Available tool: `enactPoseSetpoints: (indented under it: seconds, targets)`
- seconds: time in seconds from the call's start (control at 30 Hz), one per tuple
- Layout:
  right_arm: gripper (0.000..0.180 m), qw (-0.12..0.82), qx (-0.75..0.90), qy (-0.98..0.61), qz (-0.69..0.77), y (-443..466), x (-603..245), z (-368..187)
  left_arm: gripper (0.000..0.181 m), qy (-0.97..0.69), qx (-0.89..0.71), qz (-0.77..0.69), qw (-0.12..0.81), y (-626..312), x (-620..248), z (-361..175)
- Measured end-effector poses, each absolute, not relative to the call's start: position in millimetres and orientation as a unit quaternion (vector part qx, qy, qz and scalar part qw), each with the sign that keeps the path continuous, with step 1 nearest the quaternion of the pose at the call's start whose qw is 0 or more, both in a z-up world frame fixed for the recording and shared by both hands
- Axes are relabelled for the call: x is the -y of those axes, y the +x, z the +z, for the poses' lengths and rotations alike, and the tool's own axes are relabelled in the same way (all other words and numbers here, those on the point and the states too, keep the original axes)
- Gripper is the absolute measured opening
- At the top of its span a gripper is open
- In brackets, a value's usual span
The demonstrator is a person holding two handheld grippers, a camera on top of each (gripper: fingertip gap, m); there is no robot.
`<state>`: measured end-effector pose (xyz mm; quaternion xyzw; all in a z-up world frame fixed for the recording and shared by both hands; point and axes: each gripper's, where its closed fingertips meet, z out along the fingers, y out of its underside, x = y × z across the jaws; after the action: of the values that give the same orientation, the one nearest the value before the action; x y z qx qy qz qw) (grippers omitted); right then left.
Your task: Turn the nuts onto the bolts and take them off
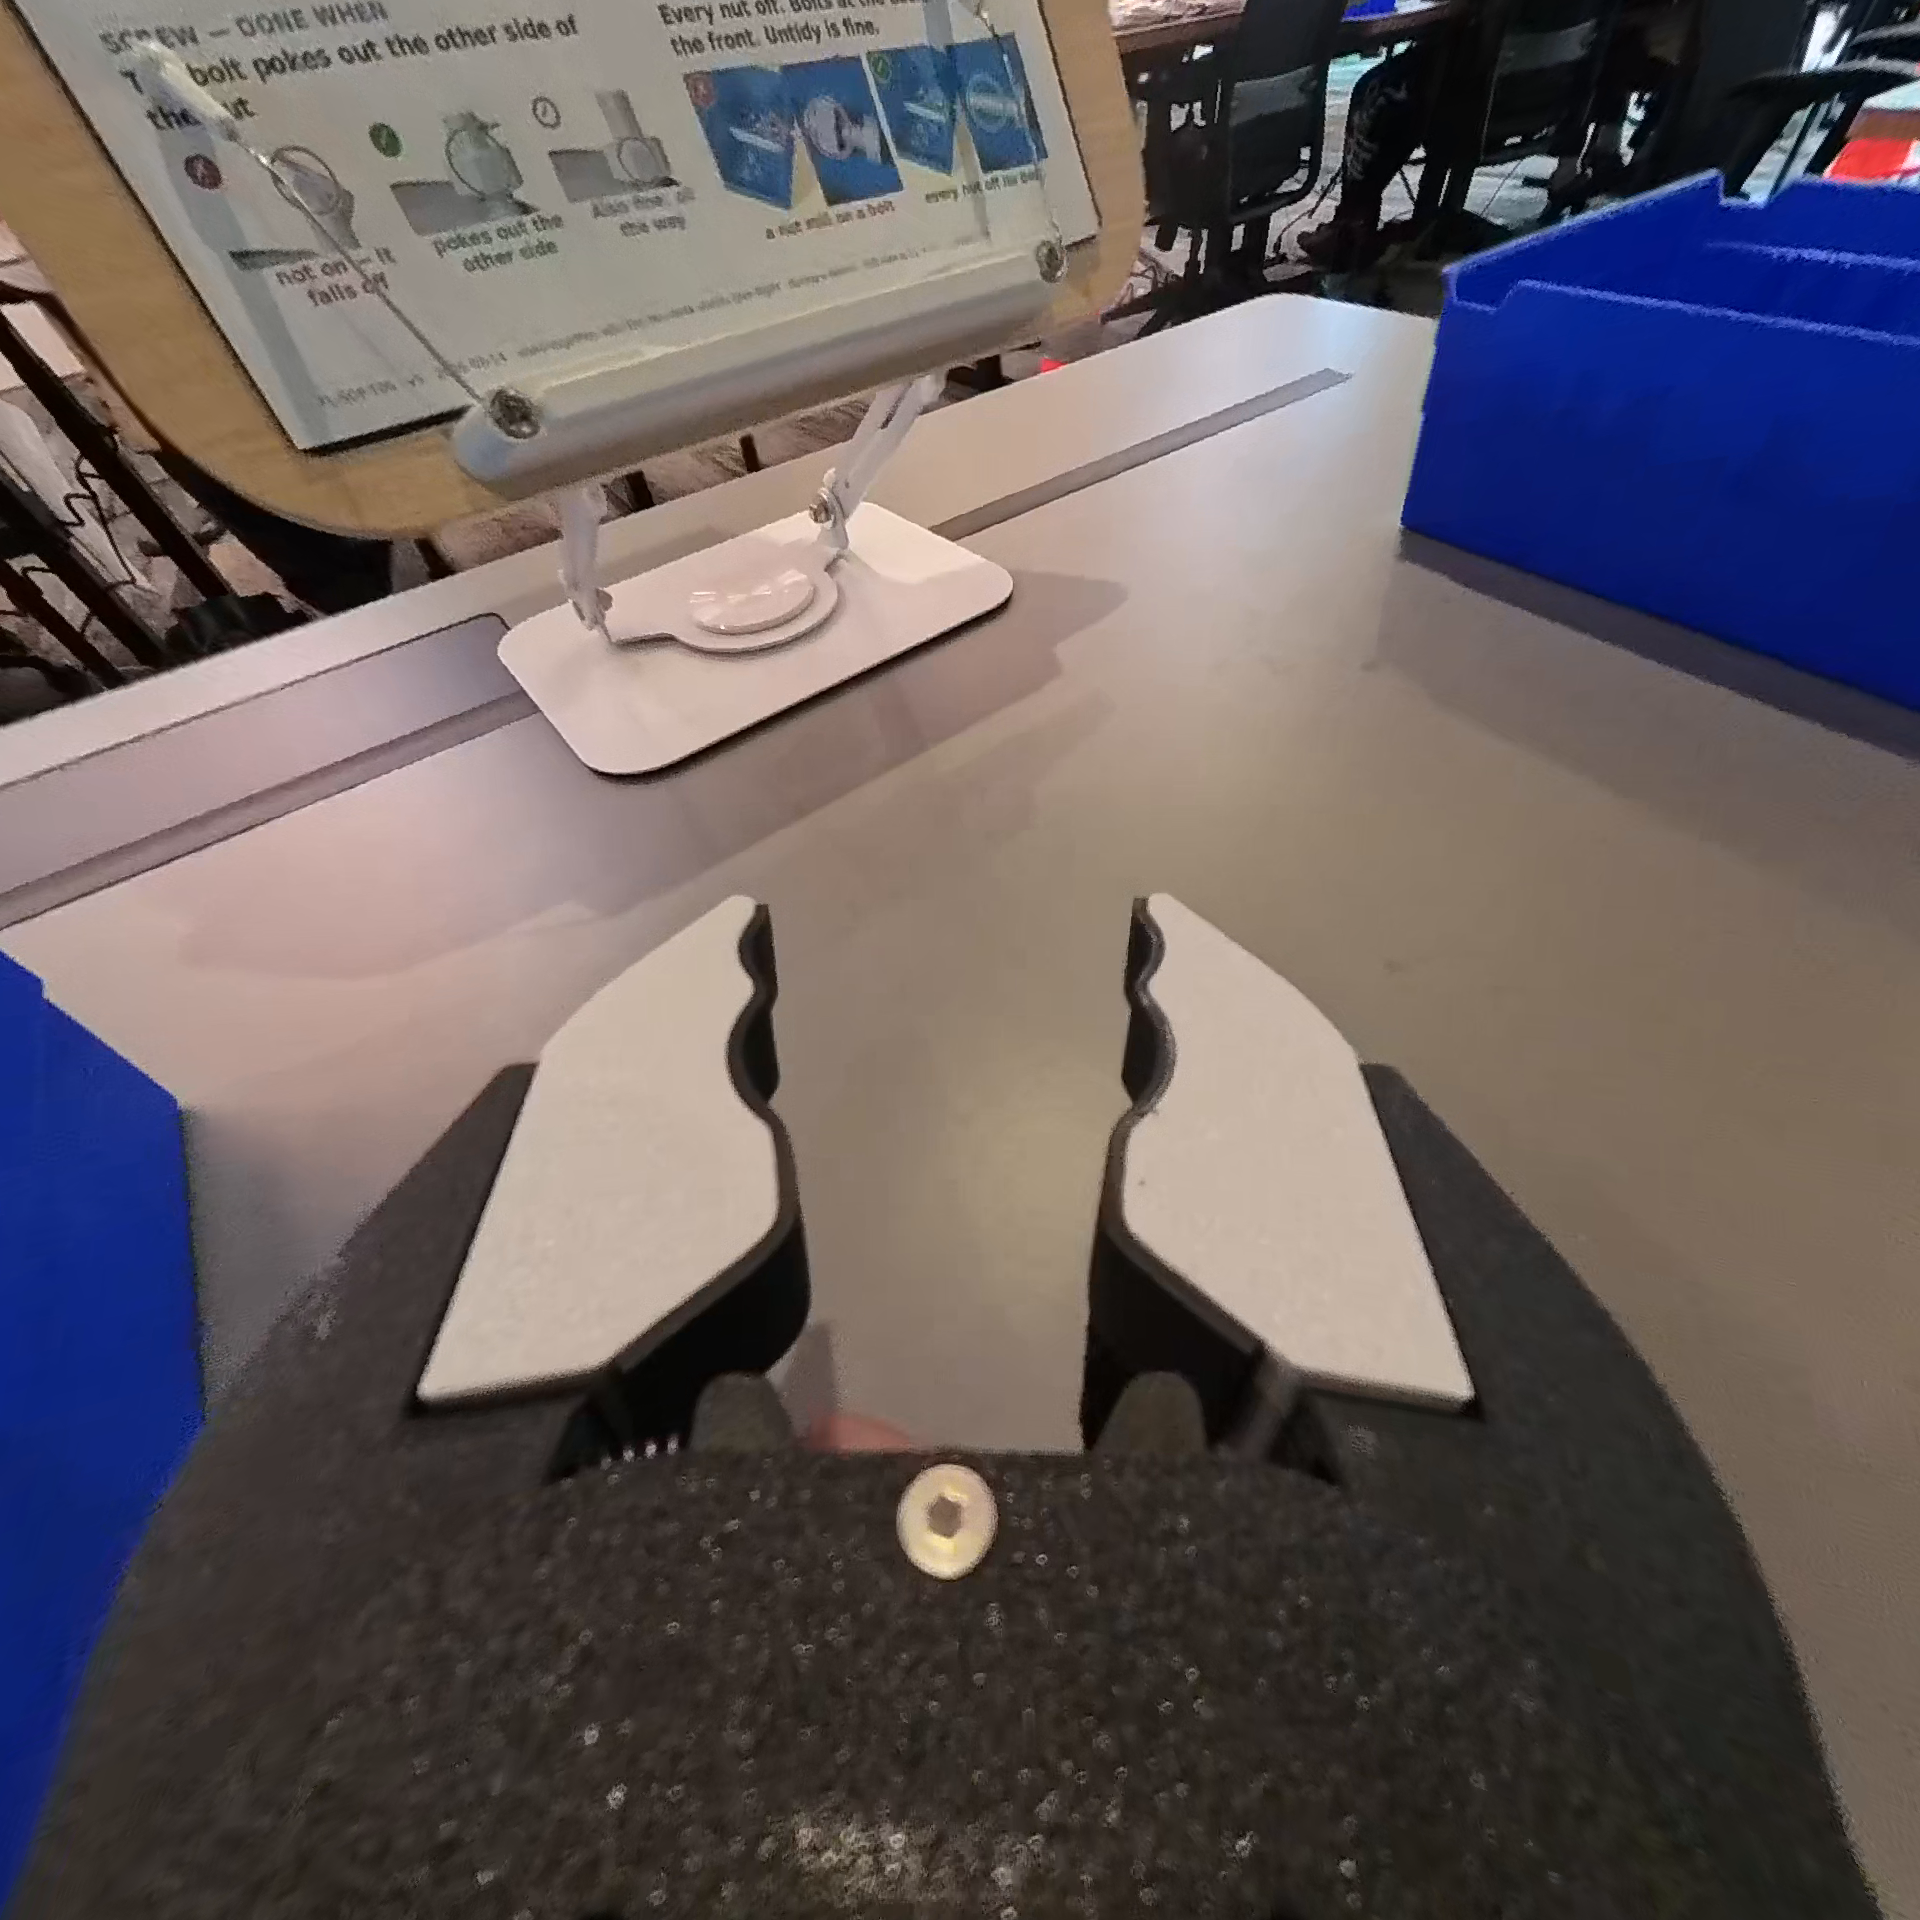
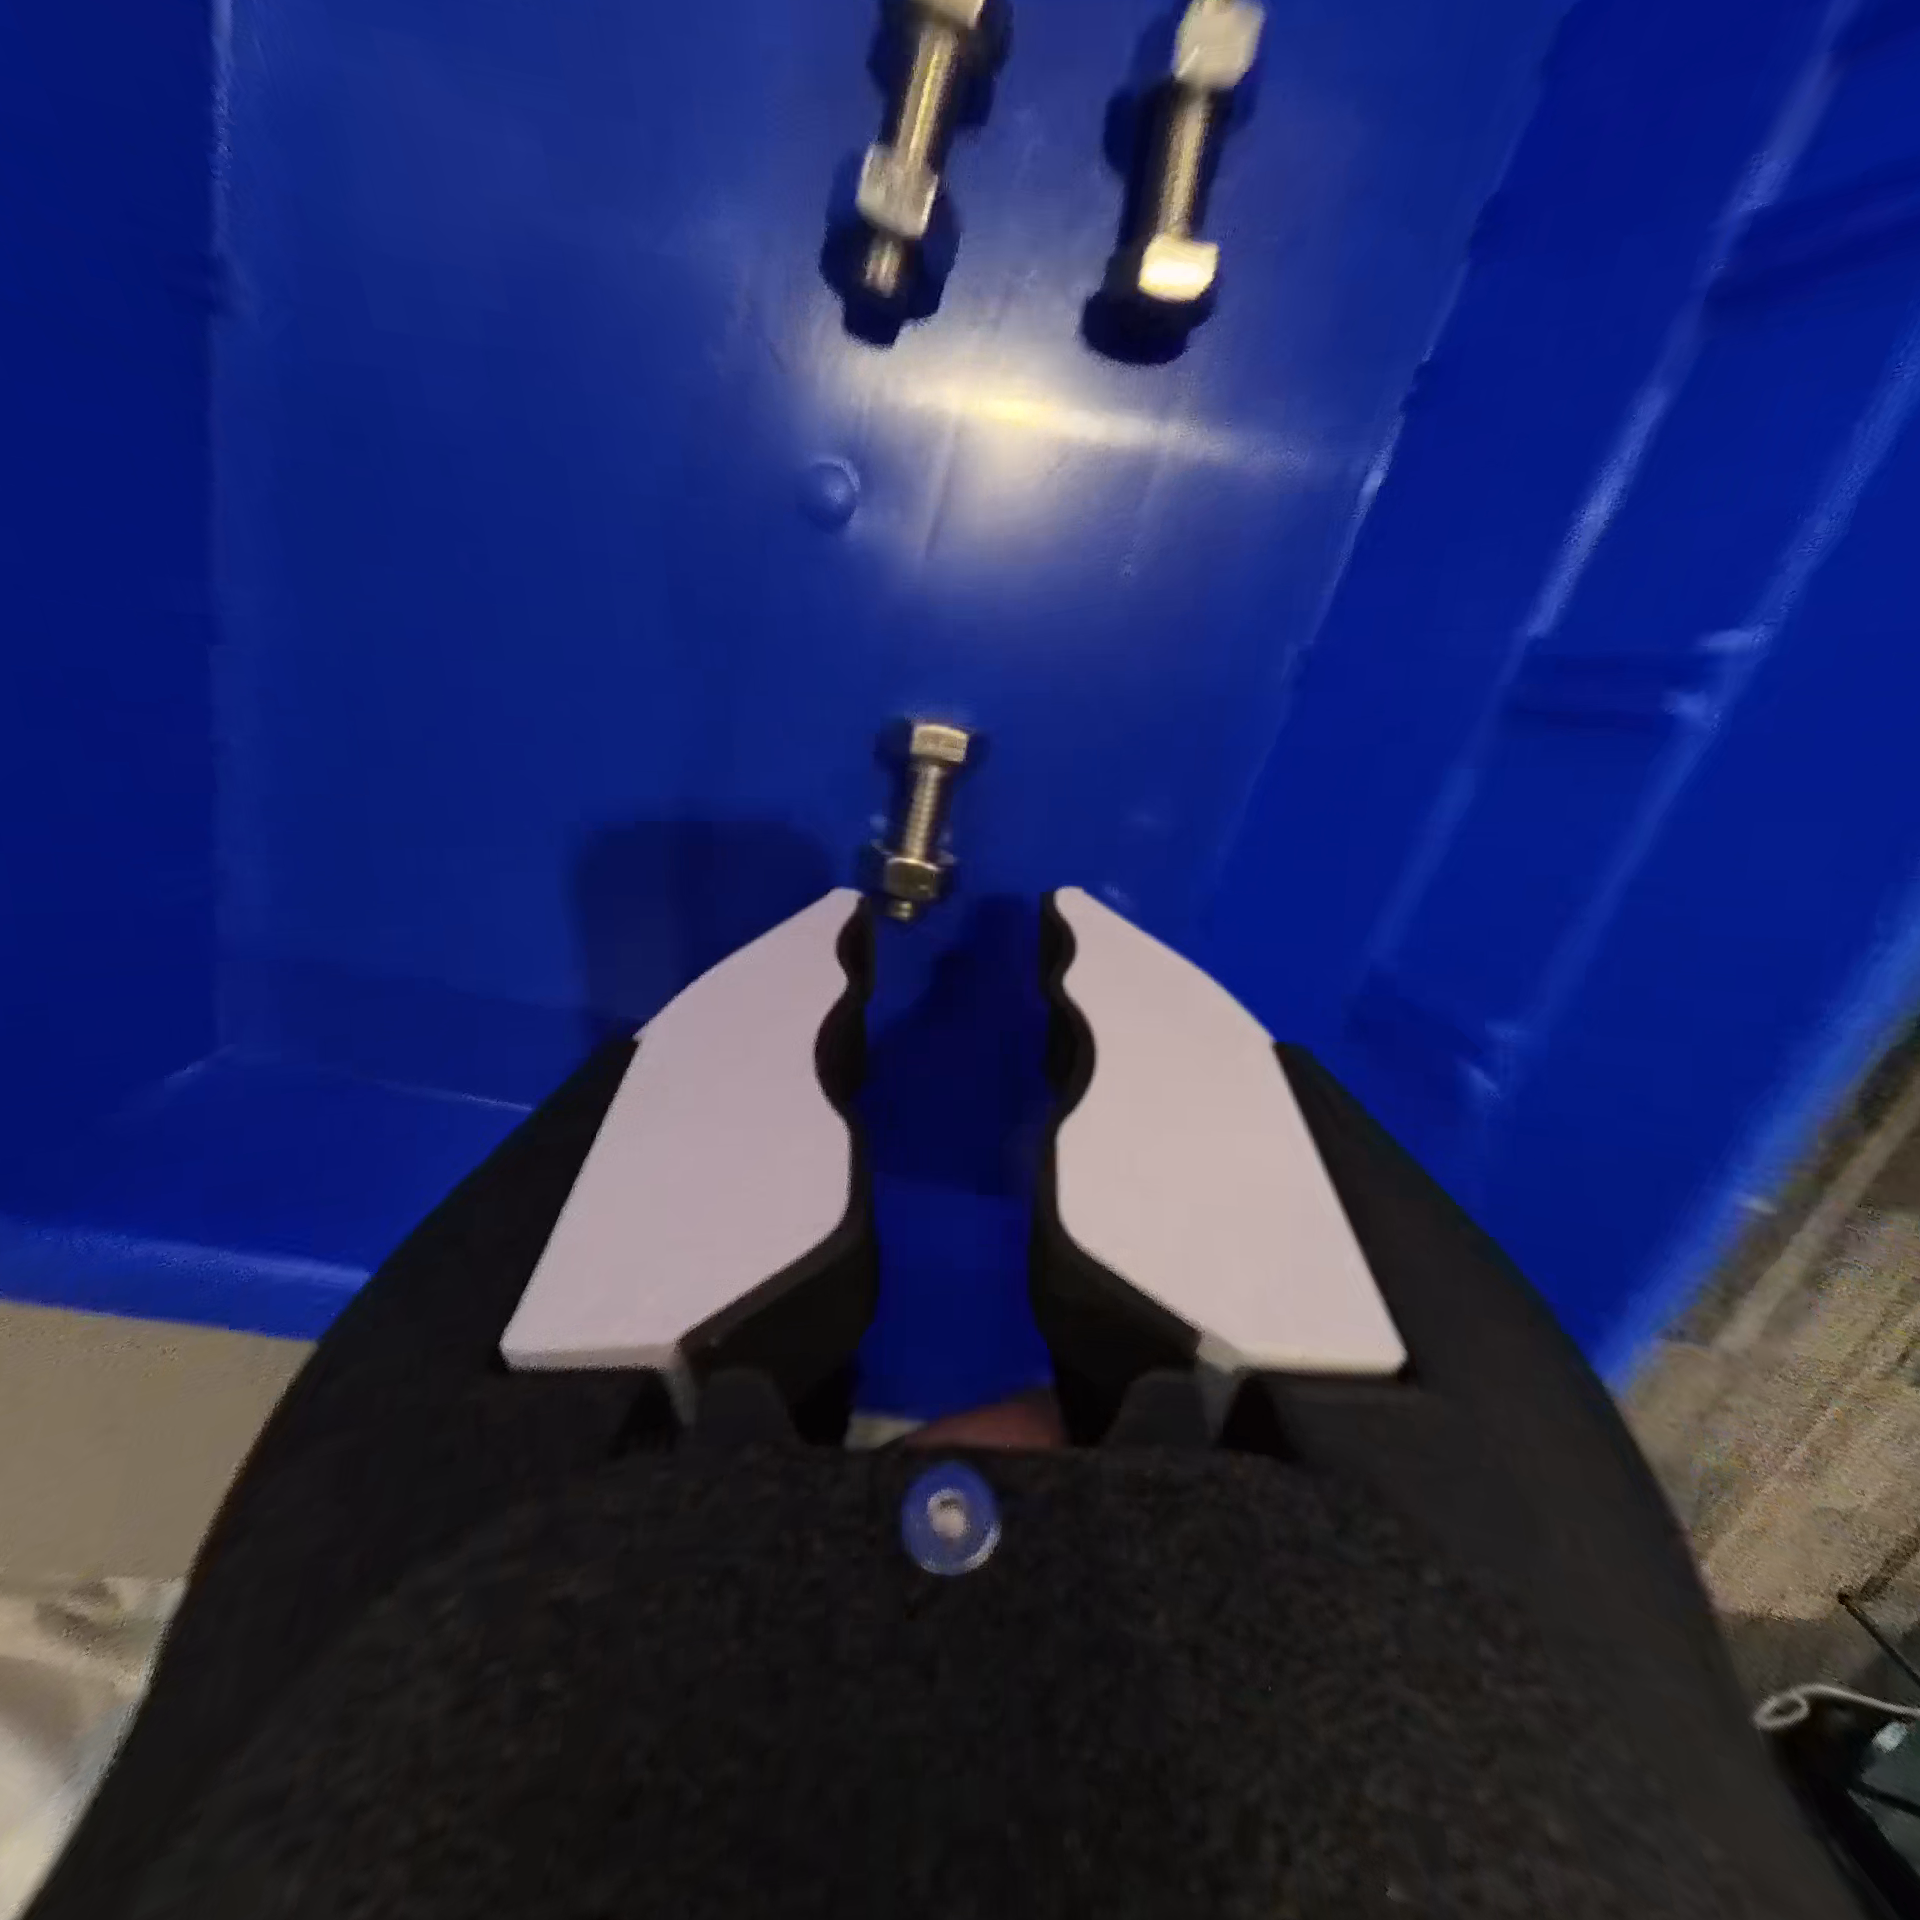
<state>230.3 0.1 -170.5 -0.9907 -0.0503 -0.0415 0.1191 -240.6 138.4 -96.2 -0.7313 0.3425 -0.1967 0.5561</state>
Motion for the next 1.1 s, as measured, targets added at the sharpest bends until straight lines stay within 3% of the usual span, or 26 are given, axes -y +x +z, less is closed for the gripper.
enactPoseSetpoints:
  seconds: [0.03, 0.17, 0.27, 0.33, 0.43, 0.5, 0.9, 1.1]
  targets:
    - [0.029, 0.142, 0.049, -0.987, -0.053, 231.1, -2.8, -156.8, 0.064, -0.734, -0.335, -0.204, 0.554, -241.5, -138.8, -95.6]
    - [0.028, 0.362, 0.083, -0.926, -0.071, 176.4, -32.0, -57.8, 0.065, -0.747, -0.320, -0.213, 0.542, -245.6, -143.0, -98.1]
    - [0.031, 0.541, 0.130, -0.830, 0.029, 66.6, -47.2, 11.0, 0.065, -0.754, -0.313, -0.212, 0.537, -248.1, -146.1, -101.0]
    - [0.033, 0.598, 0.177, -0.775, 0.105, -14.7, -52.1, 26.5, 0.067, -0.759, -0.305, -0.218, 0.533, -249.1, -147.0, -101.5]
    - [0.038, 0.601, 0.229, -0.738, 0.204, -116.5, -64.9, 1.4, 0.067, -0.760, -0.295, -0.227, 0.533, -250.6, -146.8, -97.1]
    - [0.045, 0.582, 0.248, -0.750, 0.194, -148.8, -81.9, -34.8, 0.067, -0.759, -0.289, -0.226, 0.538, -252.1, -147.4, -93.6]
    - [0.034, 0.576, 0.193, -0.764, 0.219, -128.6, -103.4, -87.4, 0.066, -0.767, -0.353, -0.232, 0.484, -233.4, -129.7, -113.1]
    - [0.033, 0.562, 0.221, -0.763, 0.231, -140.3, -98.4, -91.4, 0.059, -0.732, -0.445, -0.233, 0.460, -277.5, -59.7, -31.8]
